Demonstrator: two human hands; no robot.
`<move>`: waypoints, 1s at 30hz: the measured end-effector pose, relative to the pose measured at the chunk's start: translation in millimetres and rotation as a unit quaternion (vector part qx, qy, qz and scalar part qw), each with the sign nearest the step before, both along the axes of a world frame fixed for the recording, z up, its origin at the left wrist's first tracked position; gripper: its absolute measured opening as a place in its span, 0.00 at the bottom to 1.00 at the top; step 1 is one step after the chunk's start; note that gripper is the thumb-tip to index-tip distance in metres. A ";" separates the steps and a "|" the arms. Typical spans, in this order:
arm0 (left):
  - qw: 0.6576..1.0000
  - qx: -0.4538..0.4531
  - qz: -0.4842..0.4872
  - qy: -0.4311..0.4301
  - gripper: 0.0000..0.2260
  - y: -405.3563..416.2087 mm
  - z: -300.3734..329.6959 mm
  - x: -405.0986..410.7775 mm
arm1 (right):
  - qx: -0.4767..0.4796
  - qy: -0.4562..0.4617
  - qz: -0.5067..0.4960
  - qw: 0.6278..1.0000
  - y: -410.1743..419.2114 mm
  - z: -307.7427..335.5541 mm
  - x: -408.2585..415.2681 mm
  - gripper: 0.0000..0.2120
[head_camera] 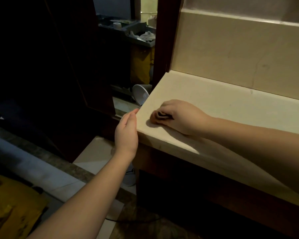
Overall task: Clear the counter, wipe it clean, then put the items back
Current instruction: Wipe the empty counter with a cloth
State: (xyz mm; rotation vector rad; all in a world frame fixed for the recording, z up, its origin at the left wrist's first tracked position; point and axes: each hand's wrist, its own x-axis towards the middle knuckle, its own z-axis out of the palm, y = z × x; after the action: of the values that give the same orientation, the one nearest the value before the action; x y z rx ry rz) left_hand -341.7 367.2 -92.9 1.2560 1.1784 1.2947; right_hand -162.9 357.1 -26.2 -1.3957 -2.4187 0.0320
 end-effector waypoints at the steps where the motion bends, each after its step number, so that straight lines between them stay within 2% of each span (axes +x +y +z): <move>1: 1.000 -0.002 -0.001 0.000 0.13 0.0 0.9 -0.1 | -0.004 -0.005 -0.002 1.000 -0.2 0.6 2.8 0.14; 4: 1.000 -0.007 -0.002 0.001 0.13 -0.4 2.1 -1.3 | -0.008 -0.002 -0.056 0.998 29.1 5.6 -14.0 0.16; 7: 1.000 -0.024 0.004 -0.006 0.14 -2.9 1.3 -2.2 | 0.003 -0.007 -0.062 0.998 48.5 2.3 -38.4 0.13; 12: 0.989 -0.093 -0.017 -0.113 0.16 -2.3 5.2 -4.1 | -0.024 -0.021 -0.002 0.999 -0.1 3.7 -16.6 0.13; 15: 0.991 -0.078 -0.026 -0.104 0.16 -1.9 6.0 -4.4 | -0.038 -0.022 0.002 0.999 -9.8 6.7 -7.4 0.14; 20: 0.994 -0.065 -0.008 -0.087 0.18 -1.2 -3.3 -7.0 | -0.024 -0.010 -0.026 0.999 22.9 3.0 -44.4 0.14; 26: 0.994 -0.063 -0.032 -0.078 0.15 0.8 1.4 -3.8 | -0.049 -0.028 0.012 0.998 -30.2 7.5 -5.5 0.12; 30: 0.996 -0.052 -0.029 -0.064 0.16 3.1 -2.5 -4.4 | -0.042 -0.034 -0.006 0.999 -10.1 8.4 -16.4 0.13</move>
State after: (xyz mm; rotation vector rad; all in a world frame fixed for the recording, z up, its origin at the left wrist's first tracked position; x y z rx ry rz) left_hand -346.1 370.3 -95.3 1.1069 1.0958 1.2365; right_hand -179.3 347.0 -17.8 -1.4717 -2.4903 0.0861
